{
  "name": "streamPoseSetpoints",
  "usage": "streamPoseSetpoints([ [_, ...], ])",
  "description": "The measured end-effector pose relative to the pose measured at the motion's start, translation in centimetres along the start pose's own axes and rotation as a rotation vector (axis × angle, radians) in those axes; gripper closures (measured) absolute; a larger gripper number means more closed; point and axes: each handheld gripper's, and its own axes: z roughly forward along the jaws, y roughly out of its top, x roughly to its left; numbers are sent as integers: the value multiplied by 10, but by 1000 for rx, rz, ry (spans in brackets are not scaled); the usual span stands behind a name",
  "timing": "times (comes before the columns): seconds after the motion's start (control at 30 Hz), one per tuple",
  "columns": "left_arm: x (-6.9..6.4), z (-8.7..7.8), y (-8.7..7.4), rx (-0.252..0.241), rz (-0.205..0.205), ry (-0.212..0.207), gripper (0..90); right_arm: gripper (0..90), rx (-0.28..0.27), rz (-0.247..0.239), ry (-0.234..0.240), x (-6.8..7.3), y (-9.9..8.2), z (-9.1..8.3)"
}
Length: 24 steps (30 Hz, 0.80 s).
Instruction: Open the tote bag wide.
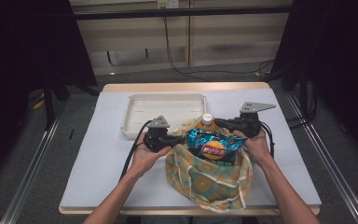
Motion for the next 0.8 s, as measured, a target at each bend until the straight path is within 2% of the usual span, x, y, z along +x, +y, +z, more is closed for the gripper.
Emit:
streamPoseSetpoints([
  [0.1,-2,2,1,-5,2,3,884,900,28,-10,-25,-3,-3,3],
  [0.2,-1,2,1,18,4,12,893,900,33,0,-29,-6,-6,4],
  [0.23,1,2,-1,35,-3,15,896,900,60,-12,-43,-6,-10,6],
  [0.27,3,1,-4,35,-20,11,896,900,60,-12,-43,-6,-10,6],
  [0.3,8,-1,-8,31,-40,0,900,900,72,3,-41,-6,-18,7],
  [0.33,8,-1,-8,31,-40,0,900,900,72,3,-41,-6,-18,7],
  [0.37,11,-2,-12,30,-54,3,900,900,99,7,-32,-6,-25,10],
  [0.53,11,0,-17,46,-41,5,899,900,112,15,-28,-7,-32,13],
  [0.57,12,1,-18,50,-41,4,899,900,123,25,-17,-7,-38,16],
  [0.63,13,3,-22,71,-42,5,899,900,142,25,-28,-6,-42,18],
  [0.77,14,6,-26,94,-36,9,899,900,127,40,-25,-8,-46,16],
  [0.8,13,7,-27,95,-36,4,898,900,137,29,-30,-8,-47,17],
])
